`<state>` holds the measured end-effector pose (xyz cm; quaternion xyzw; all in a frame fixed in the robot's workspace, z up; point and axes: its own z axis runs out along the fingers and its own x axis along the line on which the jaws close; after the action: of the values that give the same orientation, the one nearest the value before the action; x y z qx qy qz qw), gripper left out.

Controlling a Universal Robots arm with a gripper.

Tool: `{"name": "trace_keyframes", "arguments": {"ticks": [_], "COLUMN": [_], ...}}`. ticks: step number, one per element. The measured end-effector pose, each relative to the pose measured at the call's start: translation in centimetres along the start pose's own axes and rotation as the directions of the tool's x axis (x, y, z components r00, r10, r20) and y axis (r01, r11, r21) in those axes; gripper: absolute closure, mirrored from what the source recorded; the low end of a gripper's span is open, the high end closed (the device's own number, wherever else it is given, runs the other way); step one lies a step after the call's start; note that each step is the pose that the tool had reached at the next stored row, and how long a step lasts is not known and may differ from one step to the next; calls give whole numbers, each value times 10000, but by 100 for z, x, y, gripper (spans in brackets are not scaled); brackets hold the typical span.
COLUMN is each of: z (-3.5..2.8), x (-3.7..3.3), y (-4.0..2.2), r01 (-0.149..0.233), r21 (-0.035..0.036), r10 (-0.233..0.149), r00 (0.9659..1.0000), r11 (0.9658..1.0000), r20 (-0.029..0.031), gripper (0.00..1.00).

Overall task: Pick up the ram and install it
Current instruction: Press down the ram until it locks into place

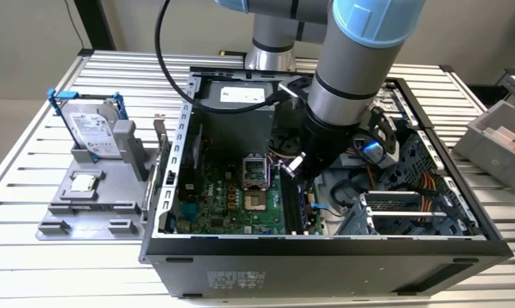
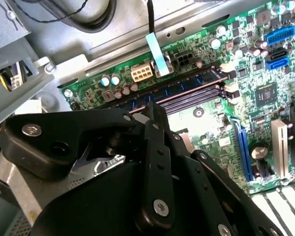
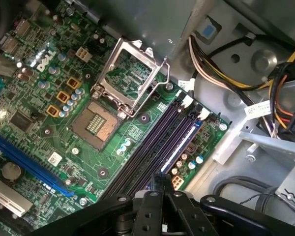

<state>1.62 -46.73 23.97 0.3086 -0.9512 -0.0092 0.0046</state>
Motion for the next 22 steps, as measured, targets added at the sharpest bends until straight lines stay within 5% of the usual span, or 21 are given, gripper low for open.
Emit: {"name": "trace_keyframes", "arguments": {"ticks": [11, 18, 22], "z": [0, 0, 1], "x": [-2, -5, -5], "y": [-2, -3, -3], "r01": [1041, 1529, 1853], "r21": [-38, -132, -135], "r10": [-1041, -1527, -1852], "r00": [9946, 9882, 9827], "r11": [9946, 9882, 9826], "r20": [12, 92, 88], "gripper": [100, 100, 100]}}
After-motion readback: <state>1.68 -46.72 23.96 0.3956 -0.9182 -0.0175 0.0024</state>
